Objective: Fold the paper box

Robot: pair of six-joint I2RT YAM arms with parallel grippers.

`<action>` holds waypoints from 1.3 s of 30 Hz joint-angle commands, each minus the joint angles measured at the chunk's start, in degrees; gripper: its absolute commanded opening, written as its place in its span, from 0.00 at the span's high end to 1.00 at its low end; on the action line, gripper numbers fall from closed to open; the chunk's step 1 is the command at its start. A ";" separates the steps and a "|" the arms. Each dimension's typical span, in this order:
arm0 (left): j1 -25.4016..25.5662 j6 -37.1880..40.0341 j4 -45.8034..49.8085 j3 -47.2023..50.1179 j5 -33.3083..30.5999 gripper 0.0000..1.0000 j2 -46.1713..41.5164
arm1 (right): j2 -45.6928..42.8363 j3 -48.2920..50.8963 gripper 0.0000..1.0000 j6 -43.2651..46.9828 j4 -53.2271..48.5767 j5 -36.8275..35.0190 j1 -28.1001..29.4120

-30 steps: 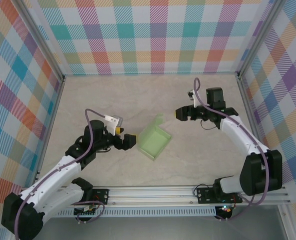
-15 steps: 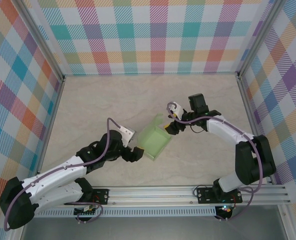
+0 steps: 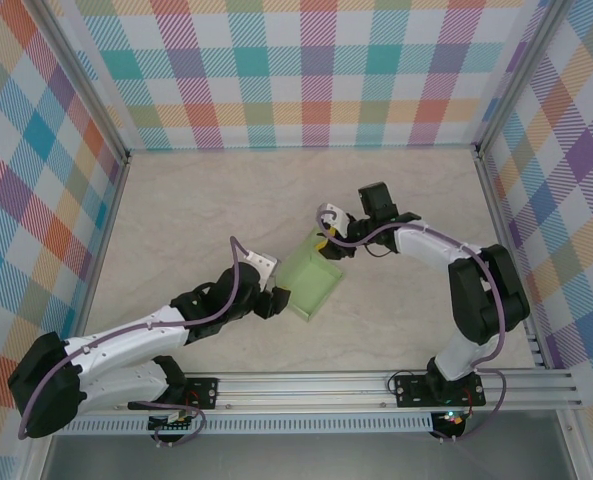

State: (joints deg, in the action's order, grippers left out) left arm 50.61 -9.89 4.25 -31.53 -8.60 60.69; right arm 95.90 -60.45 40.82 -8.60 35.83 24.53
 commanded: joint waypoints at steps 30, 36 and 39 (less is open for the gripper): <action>-27.86 -16.82 -25.94 1.92 20.02 0.00 4.06 | -10.35 11.53 0.43 -43.18 21.28 -25.48 -0.90; -31.05 -13.68 -13.37 -10.34 27.32 0.00 9.37 | -15.04 5.66 0.29 -51.05 8.50 -18.91 -7.83; -31.43 -10.77 -8.86 -17.44 30.51 0.00 14.87 | -12.96 -2.74 0.29 -61.12 -5.14 -20.15 -11.10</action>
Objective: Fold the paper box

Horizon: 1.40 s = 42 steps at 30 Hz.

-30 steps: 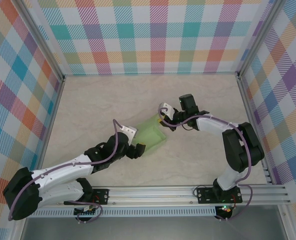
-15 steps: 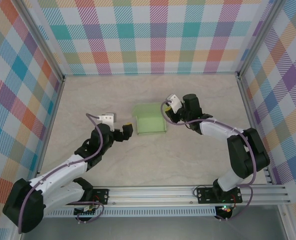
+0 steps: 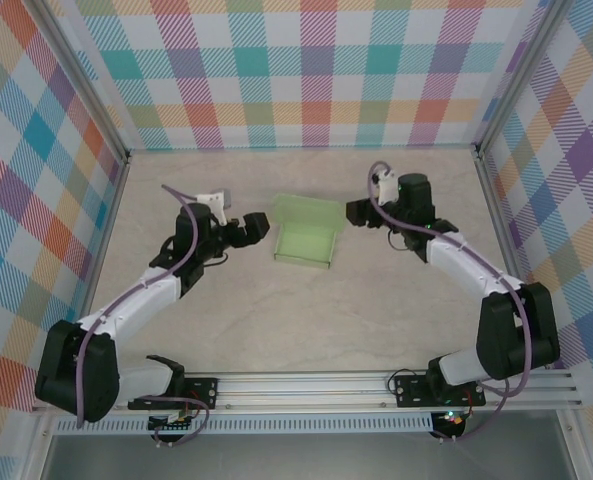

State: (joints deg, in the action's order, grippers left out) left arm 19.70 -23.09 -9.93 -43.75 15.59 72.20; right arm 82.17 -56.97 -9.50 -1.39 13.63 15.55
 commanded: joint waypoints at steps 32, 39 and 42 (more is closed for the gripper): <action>-6.43 -8.19 26.32 -36.85 31.92 0.00 35.95 | 26.19 -13.10 0.22 -58.19 -4.81 39.75 -8.67; -4.67 -14.01 15.60 -31.39 33.89 0.00 34.93 | 26.86 -12.99 0.27 -61.47 -1.00 39.76 -7.61; -3.50 -15.31 13.36 -30.22 33.24 0.01 34.93 | 27.52 -13.03 0.28 -63.27 0.40 39.88 -6.88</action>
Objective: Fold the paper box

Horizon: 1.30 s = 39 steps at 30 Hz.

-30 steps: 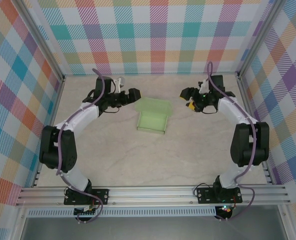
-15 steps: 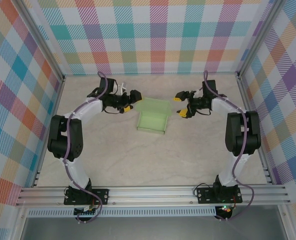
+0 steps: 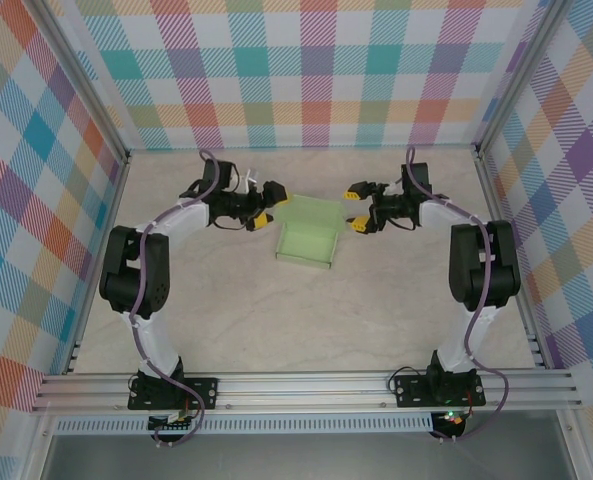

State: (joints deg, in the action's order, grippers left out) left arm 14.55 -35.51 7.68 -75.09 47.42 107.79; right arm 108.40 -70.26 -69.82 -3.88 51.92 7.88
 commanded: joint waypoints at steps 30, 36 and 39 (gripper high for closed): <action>0.61 45.45 4.09 3.91 -12.72 0.03 -10.44 | -17.93 5.26 0.32 46.17 -27.44 -15.77 -1.42; 2.86 48.11 3.56 1.41 -11.61 0.12 -6.89 | -18.64 5.17 0.33 48.02 -23.28 -14.98 1.96; 3.79 48.01 3.26 0.97 -12.81 0.19 -5.88 | -17.30 3.72 0.33 49.53 -23.21 -15.30 4.03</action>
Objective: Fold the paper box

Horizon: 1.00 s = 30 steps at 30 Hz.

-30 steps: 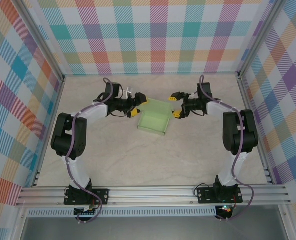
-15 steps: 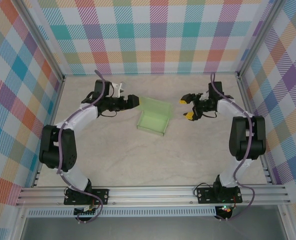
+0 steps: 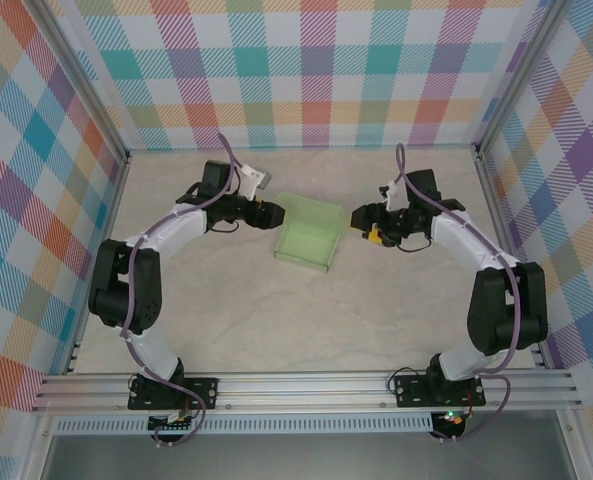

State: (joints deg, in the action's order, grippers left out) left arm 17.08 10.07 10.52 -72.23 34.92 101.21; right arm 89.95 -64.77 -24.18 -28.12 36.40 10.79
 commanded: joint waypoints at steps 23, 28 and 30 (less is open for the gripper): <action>1.29 11.96 6.75 -7.79 0.48 0.26 3.35 | 8.40 -10.21 0.44 13.71 -3.33 -6.97 4.65; 1.29 13.88 9.39 -11.62 0.43 0.31 6.35 | 8.99 -10.38 0.50 14.78 -2.98 -8.04 5.21; 1.31 14.37 10.36 -13.16 0.85 0.34 7.60 | 9.30 -10.46 0.50 14.87 -2.91 -8.21 5.38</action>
State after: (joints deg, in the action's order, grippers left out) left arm 18.94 21.98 18.17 -82.76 34.00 107.28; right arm 98.59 -73.56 -11.44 -30.15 28.84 15.79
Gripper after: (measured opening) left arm 0.663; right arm 0.498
